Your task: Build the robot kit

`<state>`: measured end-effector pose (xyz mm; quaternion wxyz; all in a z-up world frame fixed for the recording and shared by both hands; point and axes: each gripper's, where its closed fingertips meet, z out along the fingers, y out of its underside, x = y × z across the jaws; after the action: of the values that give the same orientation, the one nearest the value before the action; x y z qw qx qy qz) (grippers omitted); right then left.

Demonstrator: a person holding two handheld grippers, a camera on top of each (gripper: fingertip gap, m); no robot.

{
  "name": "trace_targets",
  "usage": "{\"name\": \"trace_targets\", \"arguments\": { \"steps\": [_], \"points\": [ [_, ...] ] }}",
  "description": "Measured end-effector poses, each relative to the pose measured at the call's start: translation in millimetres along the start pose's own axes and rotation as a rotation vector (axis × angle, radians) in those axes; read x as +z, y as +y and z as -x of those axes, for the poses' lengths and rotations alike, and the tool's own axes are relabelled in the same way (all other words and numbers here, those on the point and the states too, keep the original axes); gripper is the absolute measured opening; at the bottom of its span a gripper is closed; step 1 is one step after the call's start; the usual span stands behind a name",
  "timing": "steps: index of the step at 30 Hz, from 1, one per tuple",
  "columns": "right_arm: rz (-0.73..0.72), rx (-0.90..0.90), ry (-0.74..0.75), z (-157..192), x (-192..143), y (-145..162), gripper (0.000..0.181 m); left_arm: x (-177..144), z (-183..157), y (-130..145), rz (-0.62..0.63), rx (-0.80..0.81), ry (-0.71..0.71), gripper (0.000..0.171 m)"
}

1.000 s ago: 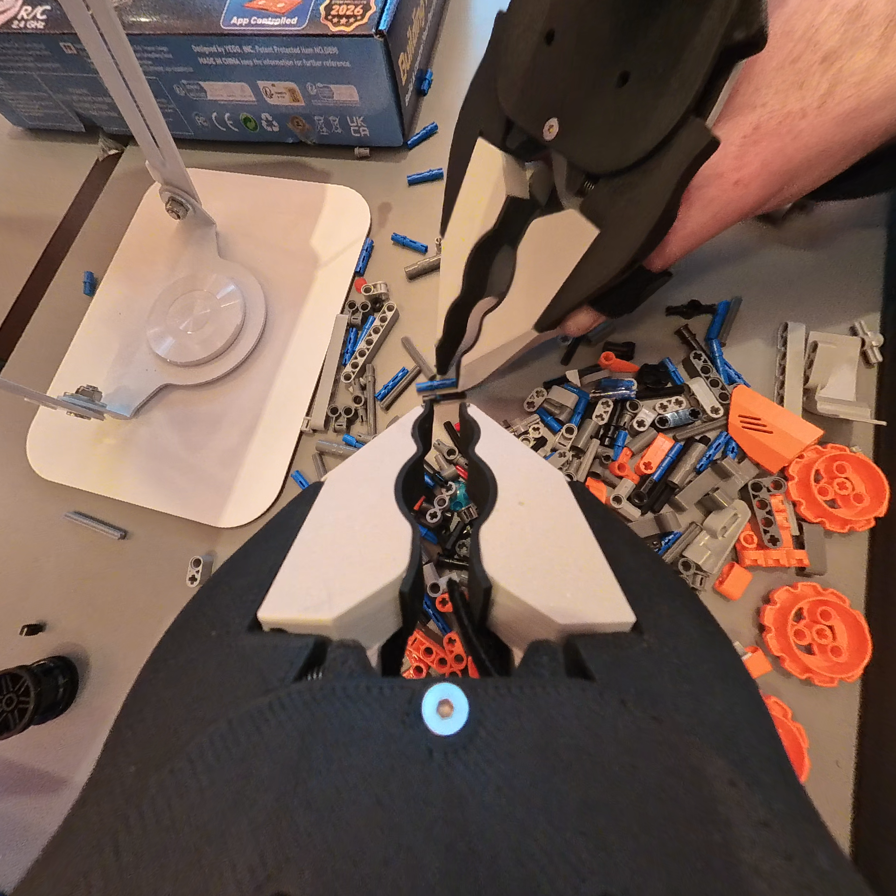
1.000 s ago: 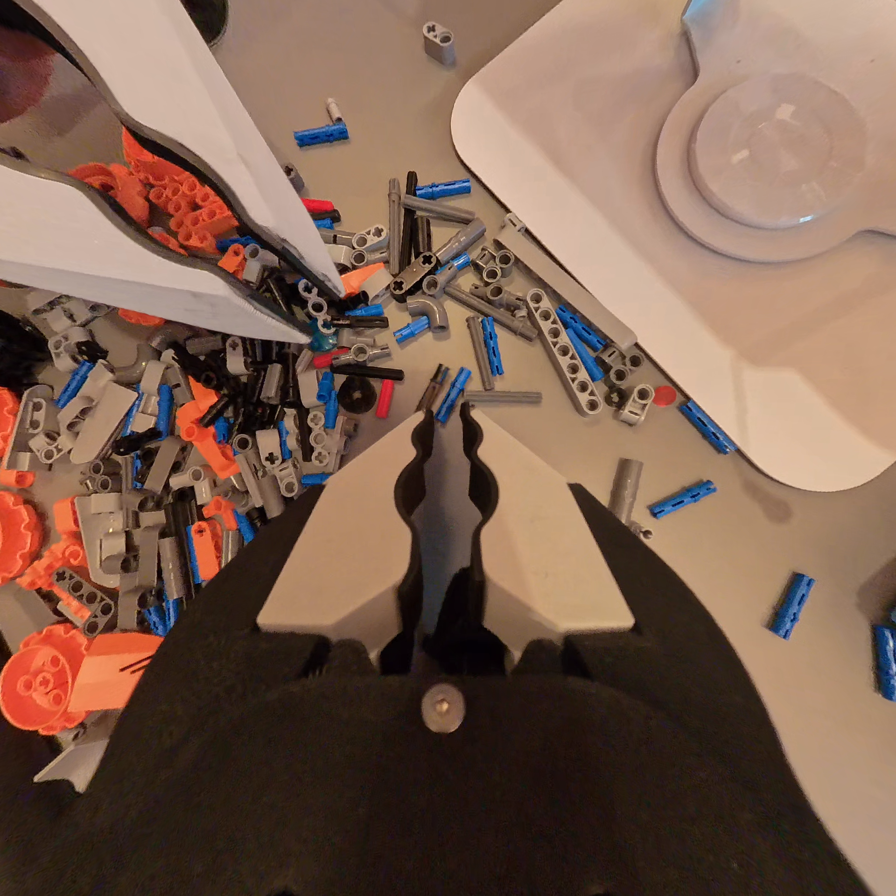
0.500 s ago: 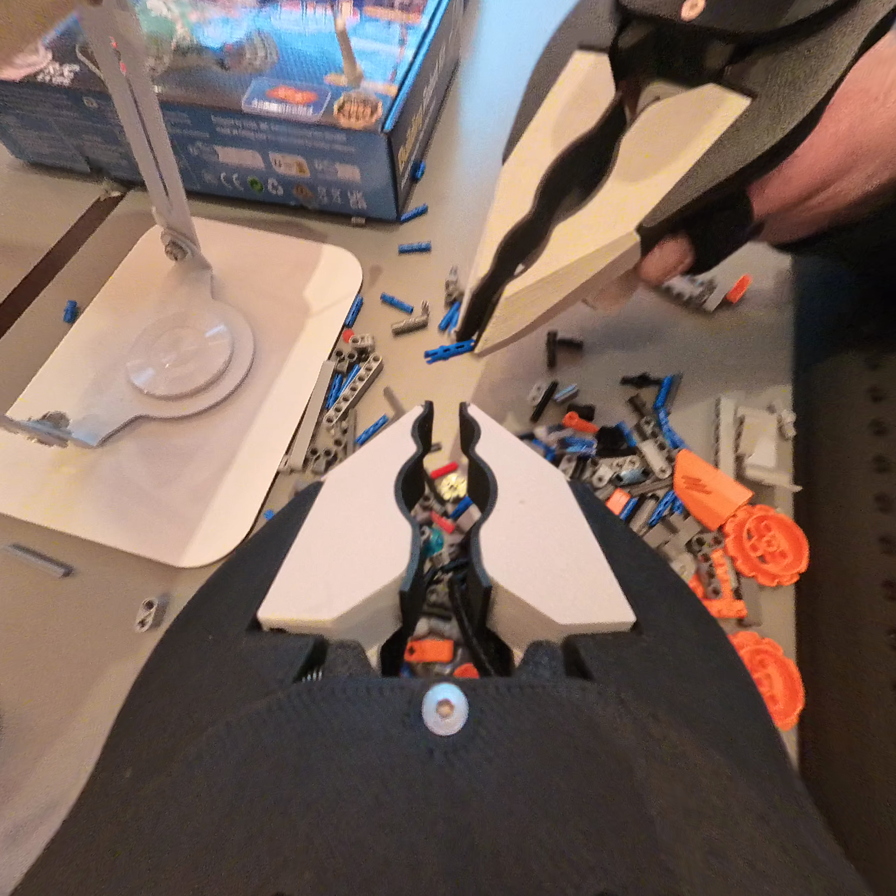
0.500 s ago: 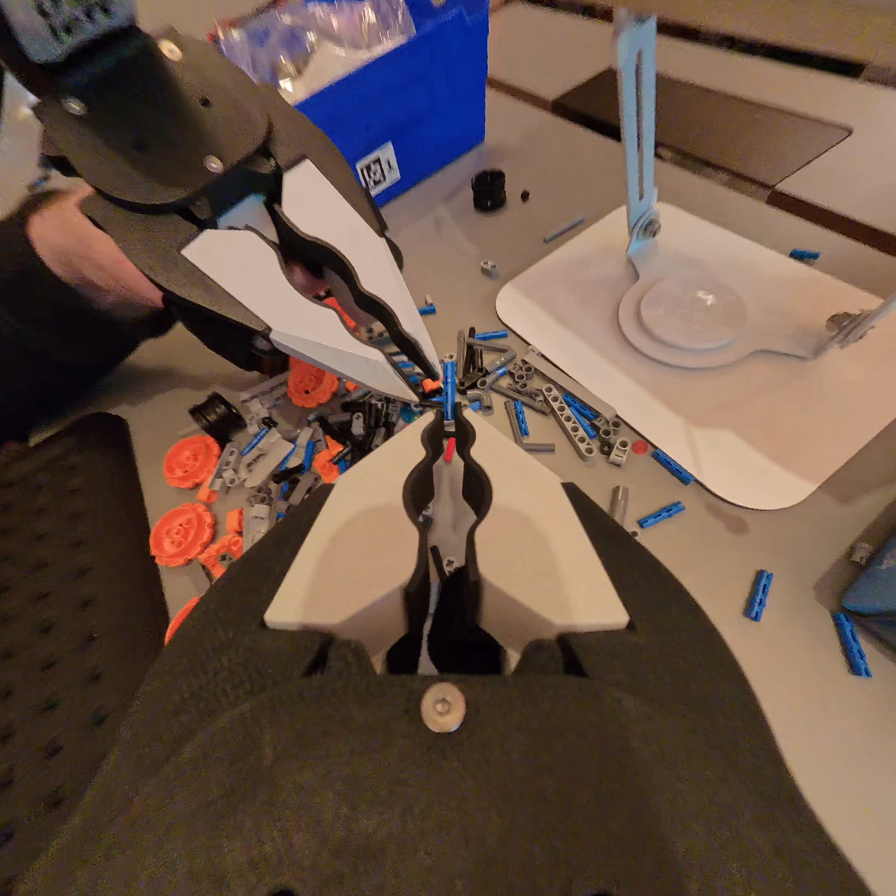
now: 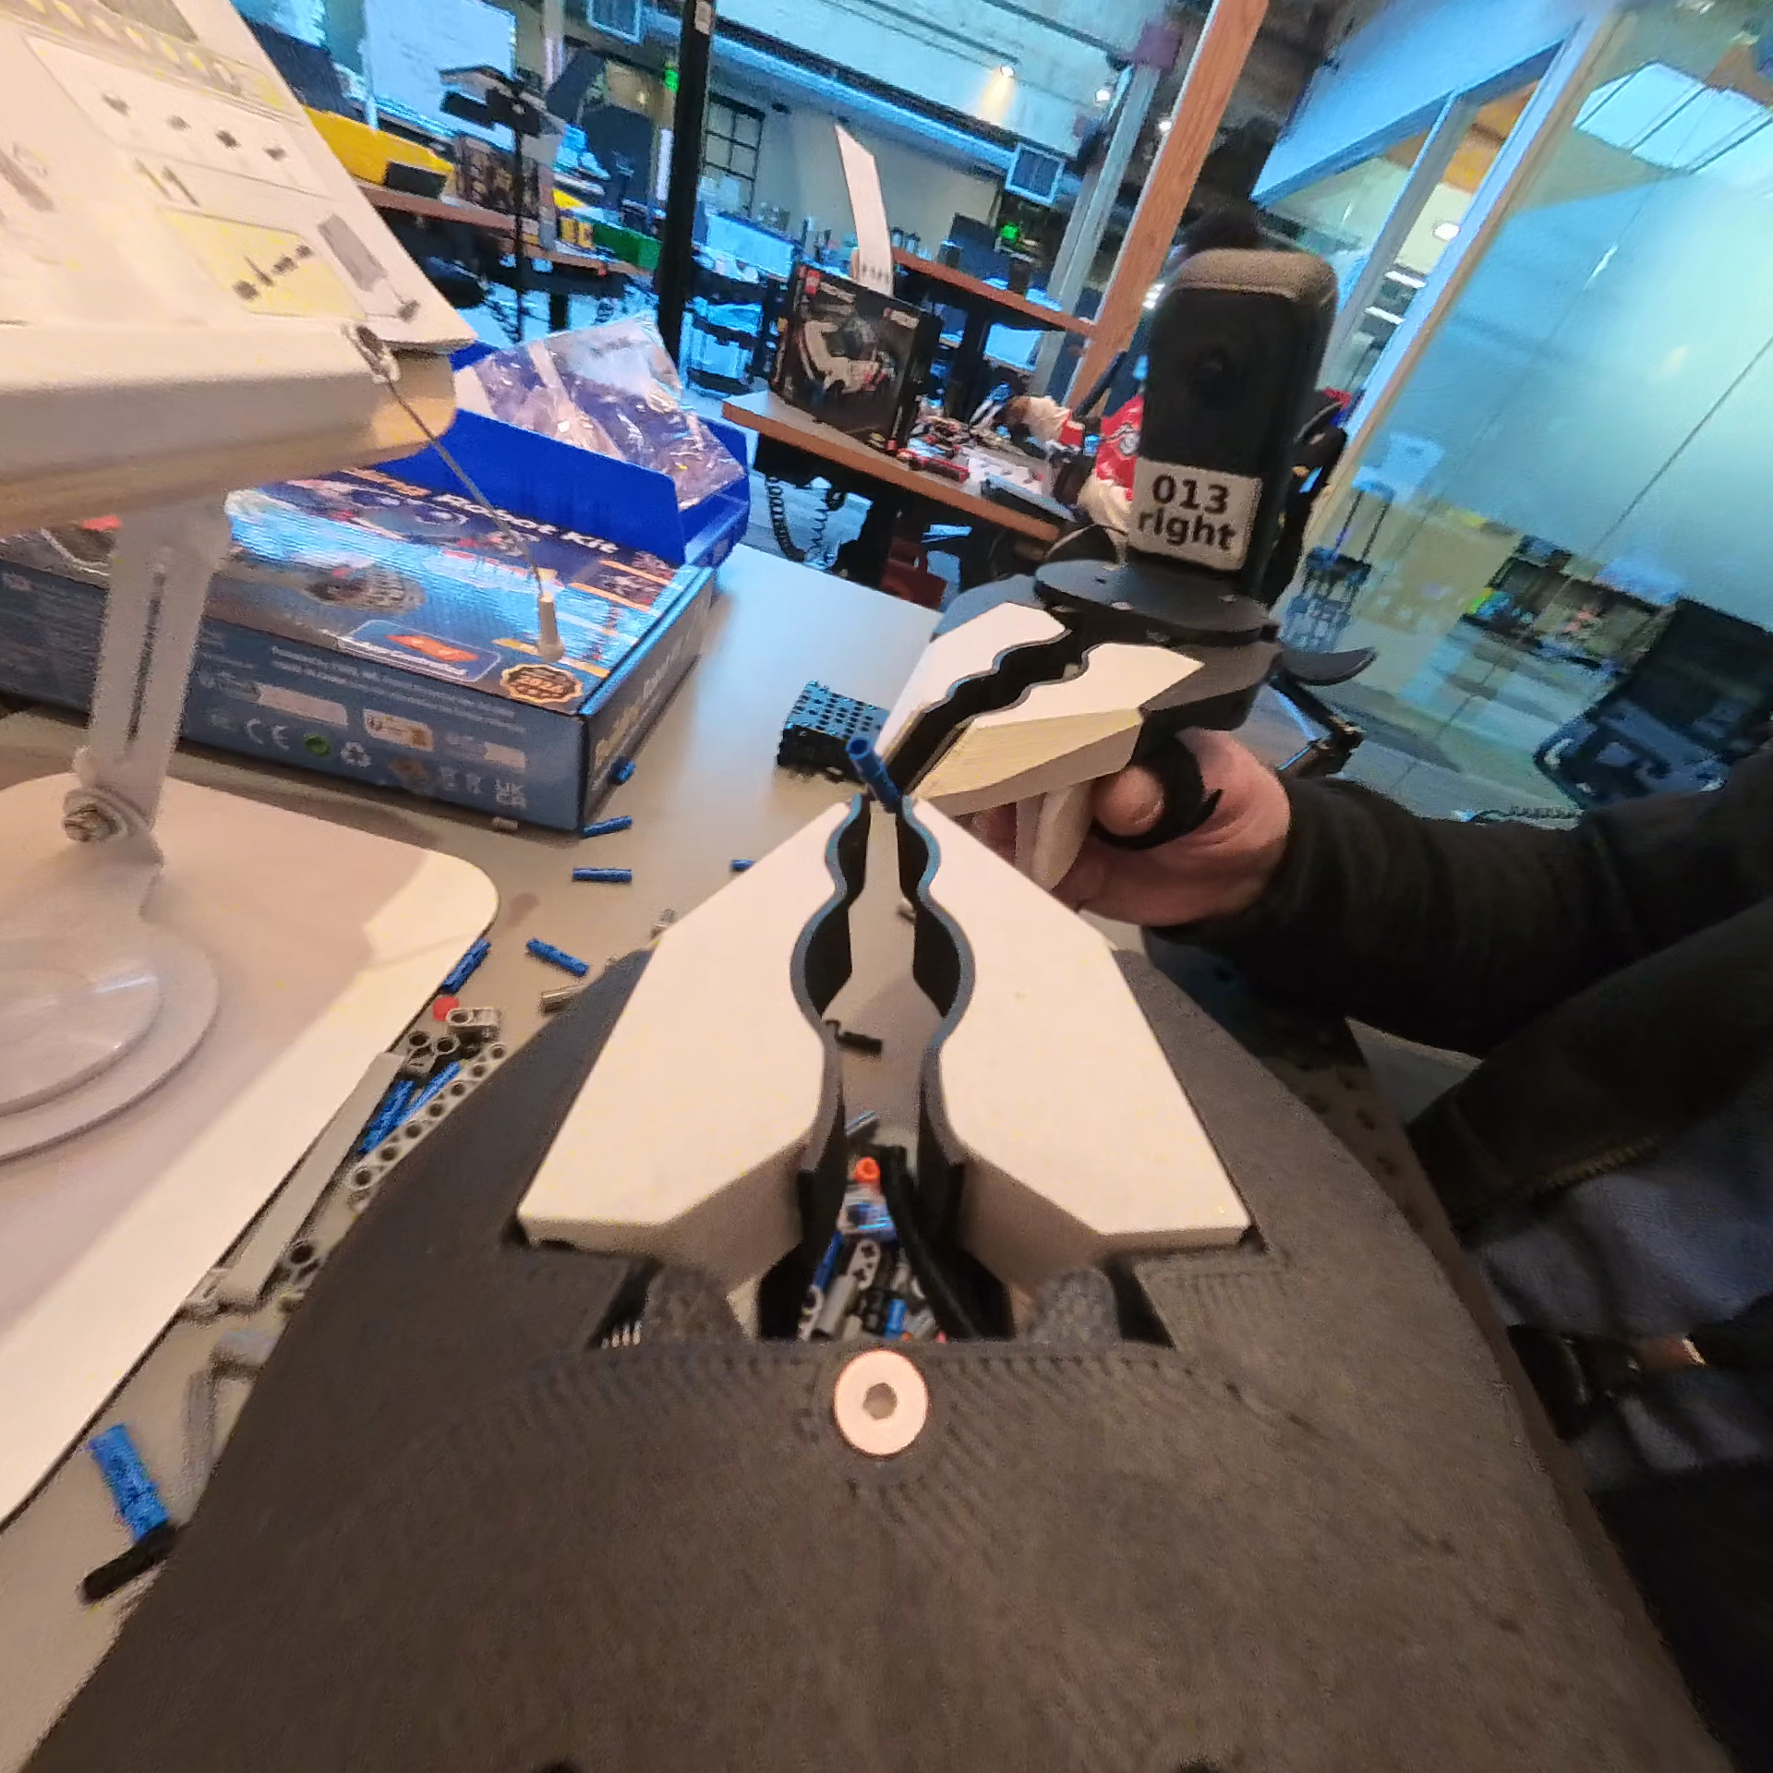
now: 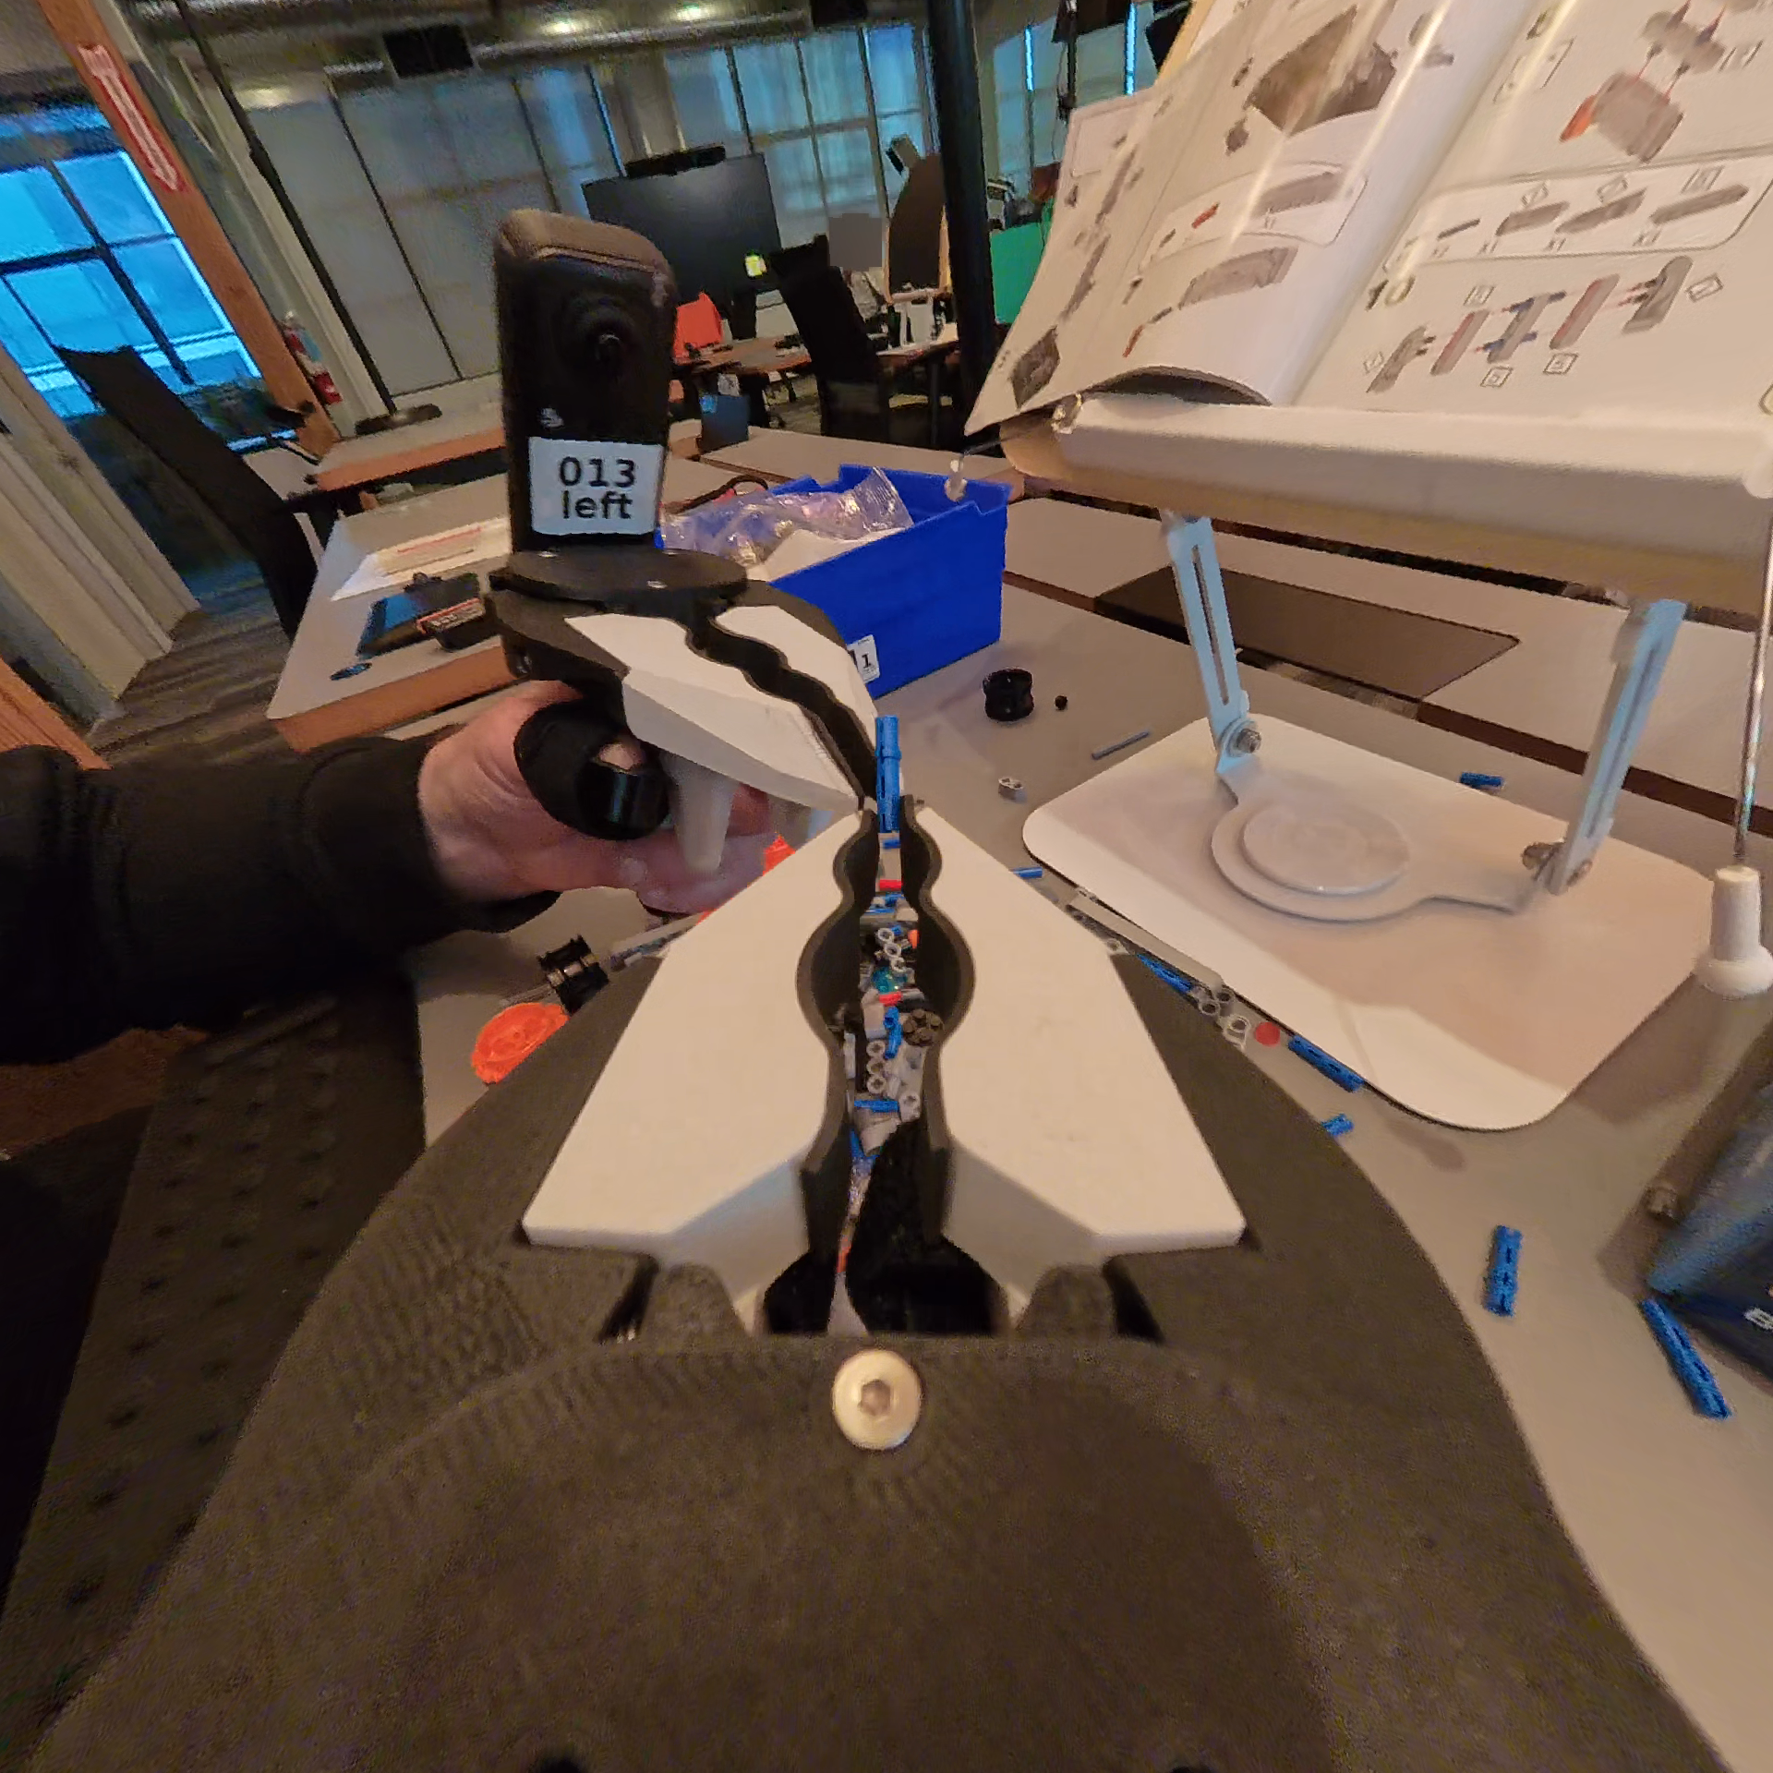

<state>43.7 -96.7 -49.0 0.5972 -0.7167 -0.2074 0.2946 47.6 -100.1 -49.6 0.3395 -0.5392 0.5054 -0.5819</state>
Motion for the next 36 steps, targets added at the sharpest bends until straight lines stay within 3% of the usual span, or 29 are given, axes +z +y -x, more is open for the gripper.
{"name": "trace_targets", "arguments": {
  "steps": [10,20,25,31,36],
  "points": [
    [-0.015,-0.097,0.036,5,0,-4,0.003,3,-7,-10,-0.093,-0.052,0.022,0.006],
    [-0.026,-0.105,0.016,10,-1,-8,0.006,2,-10,-12,-0.093,0.040,-0.010,0.002],
    [-0.071,-0.063,0.002,10,-14,-24,0.014,1,-2,-11,-0.006,0.302,-0.197,0.002],
    [-0.013,-0.003,0.016,10,-6,-22,0.013,4,0,-8,0.152,0.689,-0.406,0.002],
    [0.035,0.018,0.034,7,-2,-15,0.007,4,4,-7,0.232,0.856,-0.536,0.002]
  ]
}}
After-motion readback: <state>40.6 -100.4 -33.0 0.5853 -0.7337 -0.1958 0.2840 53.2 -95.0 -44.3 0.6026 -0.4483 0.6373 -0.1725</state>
